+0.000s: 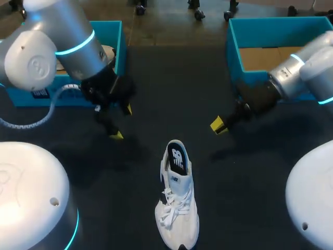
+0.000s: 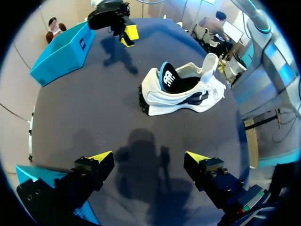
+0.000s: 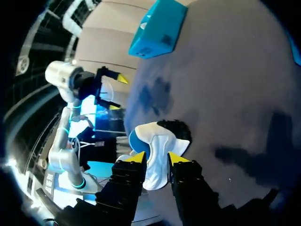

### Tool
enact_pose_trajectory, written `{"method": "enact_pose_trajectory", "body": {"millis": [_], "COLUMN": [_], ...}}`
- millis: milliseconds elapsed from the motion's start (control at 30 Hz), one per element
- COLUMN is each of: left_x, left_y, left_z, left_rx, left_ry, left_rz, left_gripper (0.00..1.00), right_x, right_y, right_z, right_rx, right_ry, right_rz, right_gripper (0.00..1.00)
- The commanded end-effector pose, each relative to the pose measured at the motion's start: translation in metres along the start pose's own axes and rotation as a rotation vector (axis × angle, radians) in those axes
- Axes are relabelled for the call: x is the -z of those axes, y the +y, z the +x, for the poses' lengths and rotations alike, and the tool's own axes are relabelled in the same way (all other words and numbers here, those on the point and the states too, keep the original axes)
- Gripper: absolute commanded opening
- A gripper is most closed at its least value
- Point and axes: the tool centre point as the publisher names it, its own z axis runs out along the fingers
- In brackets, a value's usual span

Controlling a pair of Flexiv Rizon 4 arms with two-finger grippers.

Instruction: Take the shoe out of the shoebox, open the shoe tongue, remove and reinsert the insole, then place the shoe into the shoebox

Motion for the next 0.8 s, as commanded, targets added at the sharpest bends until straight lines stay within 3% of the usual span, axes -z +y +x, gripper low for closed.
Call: {"method": "enact_pose_trajectory", "body": {"millis": [33, 67, 300, 600, 800], "left_x": [0.012, 0.015, 0.037, 0.037, 0.037], "left_y": [0.008, 0.009, 0.016, 0.016, 0.016], "left_z": [-0.016, -0.020, -0.035, -0.035, -0.035], "left_rx": [0.000, -0.002, -0.060, -0.060, -0.060], "left_ry": [0.016, 0.017, 0.058, 0.058, 0.058], "left_rz": [-0.008, -0.010, -0.003, -0.003, -0.003], "left_gripper": [1.00, 1.00, 1.00, 1.00, 1.00], "right_x": [0.000, 0.000, 0.004, 0.016, 0.019], "right_y": [-0.001, 0.000, -0.003, 0.001, 0.006], "right_z": [0.011, 0.011, 0.010, 0.015, 0.034], "right_rx": [-0.069, -0.083, -0.144, -0.181, -0.199], "right_ry": [-0.284, -0.309, -0.562, -0.650, -0.725], "right_rz": [0.021, 0.027, 0.036, 0.016, -0.023], "right_gripper": [0.08, 0.00, 0.00, 0.00, 0.00]}}
